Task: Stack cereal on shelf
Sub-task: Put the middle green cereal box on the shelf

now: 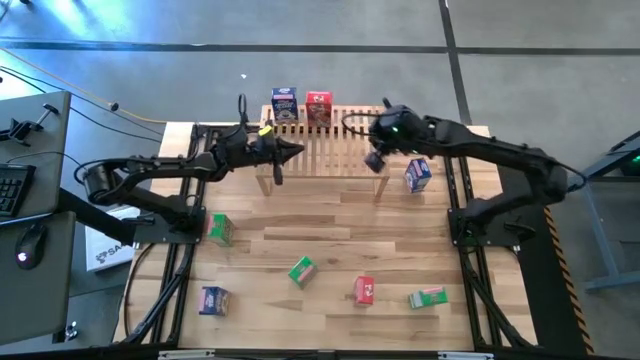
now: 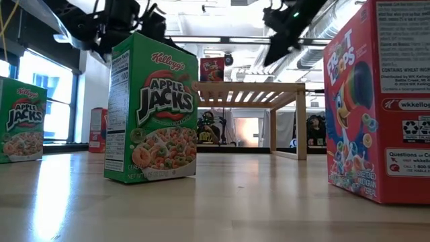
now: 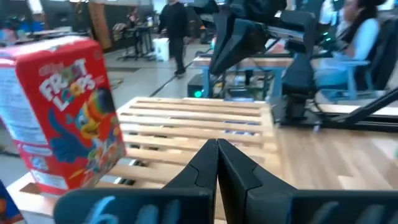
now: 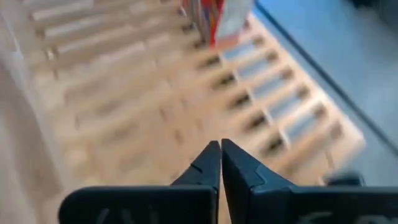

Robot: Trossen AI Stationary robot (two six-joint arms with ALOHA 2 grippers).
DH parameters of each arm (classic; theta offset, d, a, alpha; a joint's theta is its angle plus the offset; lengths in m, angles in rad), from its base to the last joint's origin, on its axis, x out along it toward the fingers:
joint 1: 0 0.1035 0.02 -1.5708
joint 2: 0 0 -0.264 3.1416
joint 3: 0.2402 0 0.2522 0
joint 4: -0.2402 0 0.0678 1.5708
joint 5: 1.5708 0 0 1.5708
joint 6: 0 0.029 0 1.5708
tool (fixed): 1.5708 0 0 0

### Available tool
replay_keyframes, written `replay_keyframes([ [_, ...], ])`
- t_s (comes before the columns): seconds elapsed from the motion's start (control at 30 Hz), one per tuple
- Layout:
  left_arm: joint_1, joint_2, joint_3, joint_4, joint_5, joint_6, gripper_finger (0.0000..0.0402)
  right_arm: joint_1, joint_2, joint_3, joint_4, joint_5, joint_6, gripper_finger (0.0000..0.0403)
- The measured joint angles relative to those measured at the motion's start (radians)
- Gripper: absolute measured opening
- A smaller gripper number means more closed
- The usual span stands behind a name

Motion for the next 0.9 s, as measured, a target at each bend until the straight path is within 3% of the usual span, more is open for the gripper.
replay_keyframes([
  [0.2, -0.003, -0.061, -0.034, 0.0, 0.071, -0.001, 0.0, 0.152, -0.081, -0.001, -0.167, 0.012, 0.182, 0.0],
  [0.5, -0.038, -0.092, -0.056, -0.025, 0.113, 0.01, 0.0, 0.513, -0.036, -0.002, -0.232, 0.044, 0.401, 0.0],
  [0.7, -0.074, -0.091, -0.056, -0.048, 0.112, 0.046, 0.0, 0.761, -0.016, -0.002, -0.354, 0.073, 0.685, 0.0],
  [0.8, -0.09, -0.091, -0.056, -0.04, 0.111, 0.047, 0.0, 0.845, -0.001, -0.002, -0.339, 0.144, 0.76, 0.0004],
  [0.9, -0.103, -0.091, -0.056, -0.029, 0.109, 0.048, 0.0, 0.869, 0.041, -0.002, -0.234, 0.174, 0.712, 0.0027],
])
